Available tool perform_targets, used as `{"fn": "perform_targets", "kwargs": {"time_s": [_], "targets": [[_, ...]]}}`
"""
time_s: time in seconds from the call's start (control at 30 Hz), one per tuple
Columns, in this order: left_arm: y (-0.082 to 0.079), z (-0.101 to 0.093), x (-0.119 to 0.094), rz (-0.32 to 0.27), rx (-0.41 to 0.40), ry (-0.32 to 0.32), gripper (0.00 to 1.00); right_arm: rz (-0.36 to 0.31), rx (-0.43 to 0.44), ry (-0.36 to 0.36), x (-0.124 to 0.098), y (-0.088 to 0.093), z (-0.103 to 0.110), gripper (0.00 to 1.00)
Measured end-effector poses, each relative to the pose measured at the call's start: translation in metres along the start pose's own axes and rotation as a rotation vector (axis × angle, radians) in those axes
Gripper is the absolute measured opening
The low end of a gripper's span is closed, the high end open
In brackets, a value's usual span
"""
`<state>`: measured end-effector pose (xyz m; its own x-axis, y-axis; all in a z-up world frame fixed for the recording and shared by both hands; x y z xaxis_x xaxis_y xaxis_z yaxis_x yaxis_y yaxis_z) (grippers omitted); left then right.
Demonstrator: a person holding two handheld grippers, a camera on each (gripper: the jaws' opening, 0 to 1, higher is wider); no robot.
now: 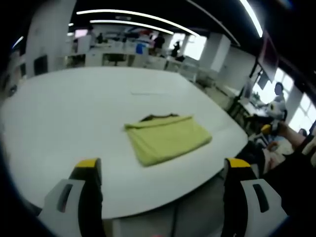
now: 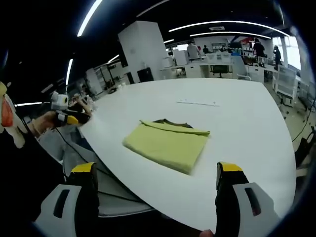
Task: Fold the garment on the visible template until the final outline fits inside the template.
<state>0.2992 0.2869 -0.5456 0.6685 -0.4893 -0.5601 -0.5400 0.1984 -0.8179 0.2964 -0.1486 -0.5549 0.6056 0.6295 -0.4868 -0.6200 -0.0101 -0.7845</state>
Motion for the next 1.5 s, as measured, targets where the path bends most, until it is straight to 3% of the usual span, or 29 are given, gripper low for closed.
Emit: {"fn": "perform_targets", "kwargs": {"time_s": [0.27, 0.47, 0.87, 1.2, 1.5], "targets": [[-0.001, 0.005, 0.008, 0.001, -0.025, 0.007, 0.99, 0.009, 0.016, 0.025, 0.003, -0.001, -0.011, 1.0], [0.005, 0.003, 0.02, 0.035, -0.034, 0.02, 0.99, 0.04, 0.022, 0.036, 0.012, 0.001, -0.015, 0.95], [0.01, 0.008, 0.049, 0.071, -0.06, 0.036, 0.86, 0.107, -0.002, 0.007, 0.048, -0.002, -0.019, 0.84], [0.005, 0.016, 0.077, 0.095, -0.055, 0.062, 0.84, 0.11, -0.004, 0.002, 0.072, -0.011, -0.029, 0.77], [0.001, 0.031, 0.109, 0.098, -0.048, 0.064, 0.75, 0.128, -0.016, 0.027, 0.097, -0.014, -0.055, 0.63]]}}
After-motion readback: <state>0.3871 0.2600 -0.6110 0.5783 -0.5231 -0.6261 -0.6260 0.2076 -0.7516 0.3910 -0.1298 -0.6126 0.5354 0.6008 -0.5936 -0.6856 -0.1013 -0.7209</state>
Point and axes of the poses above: the point that each gripper's makers call its tool centre point, and the gripper's own axes: x roughly forward along the fingers, z roughly to its left, y roughly out of its underside, the point moved 6 cm from there along -x, roughly backward along the fingers, and after that the axes turned 10 degrees about x, right-handed, at the moved point
